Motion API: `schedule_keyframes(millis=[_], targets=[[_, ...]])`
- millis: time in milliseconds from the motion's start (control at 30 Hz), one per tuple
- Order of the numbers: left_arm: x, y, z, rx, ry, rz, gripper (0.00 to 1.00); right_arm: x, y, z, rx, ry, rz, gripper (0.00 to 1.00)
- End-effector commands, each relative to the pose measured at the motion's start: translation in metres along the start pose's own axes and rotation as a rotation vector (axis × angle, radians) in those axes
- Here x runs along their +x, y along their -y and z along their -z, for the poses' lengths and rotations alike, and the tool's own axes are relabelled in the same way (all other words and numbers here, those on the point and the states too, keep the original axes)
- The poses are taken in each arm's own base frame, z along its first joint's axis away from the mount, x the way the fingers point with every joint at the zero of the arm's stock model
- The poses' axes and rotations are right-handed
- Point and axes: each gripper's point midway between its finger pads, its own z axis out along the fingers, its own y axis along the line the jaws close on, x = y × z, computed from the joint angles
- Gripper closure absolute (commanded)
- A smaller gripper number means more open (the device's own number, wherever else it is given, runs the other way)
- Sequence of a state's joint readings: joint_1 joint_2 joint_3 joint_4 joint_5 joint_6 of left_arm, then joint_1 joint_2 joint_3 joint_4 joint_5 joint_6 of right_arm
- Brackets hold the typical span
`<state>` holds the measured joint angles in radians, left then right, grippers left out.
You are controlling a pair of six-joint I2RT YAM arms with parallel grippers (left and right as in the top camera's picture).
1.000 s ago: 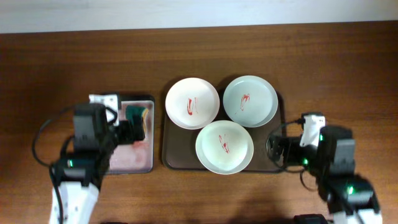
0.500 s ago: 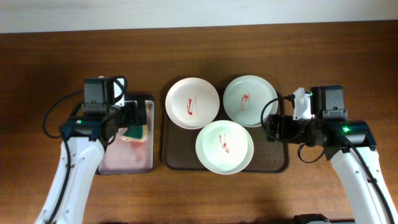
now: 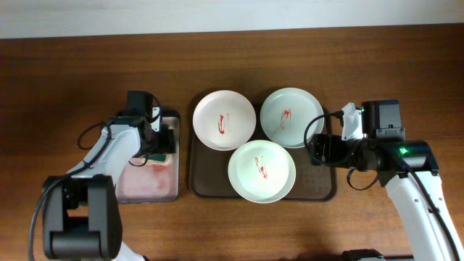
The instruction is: Clean dirty plates on tray and stack at the side
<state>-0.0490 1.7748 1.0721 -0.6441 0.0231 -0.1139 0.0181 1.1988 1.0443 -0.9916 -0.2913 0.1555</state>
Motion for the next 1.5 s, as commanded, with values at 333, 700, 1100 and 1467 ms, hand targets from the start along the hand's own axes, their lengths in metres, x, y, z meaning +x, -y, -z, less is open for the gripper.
schedule_keyframes(millis=[333, 700, 1100, 1467], targets=[[0.0, -0.007, -0.002, -0.036, -0.041, -0.006, 1.0, -0.002, -0.002, 0.004, -0.01, 0.004, -0.007, 0.01], [0.001, -0.005, 0.013, -0.026, -0.053, -0.005, 0.46, 0.019, -0.005, -0.035, -0.003, -0.18, -0.001, 0.09], [0.014, -0.006, -0.003, -0.026, -0.06, 0.002, 0.7, 0.046, 0.006, -0.12, 0.037, -0.433, -0.048, 0.36], [0.029, -0.008, -0.008, -0.03, -0.094, 0.003, 1.0, 0.061, 0.0, -0.145, 0.046, -0.499, -0.026, 0.84]])
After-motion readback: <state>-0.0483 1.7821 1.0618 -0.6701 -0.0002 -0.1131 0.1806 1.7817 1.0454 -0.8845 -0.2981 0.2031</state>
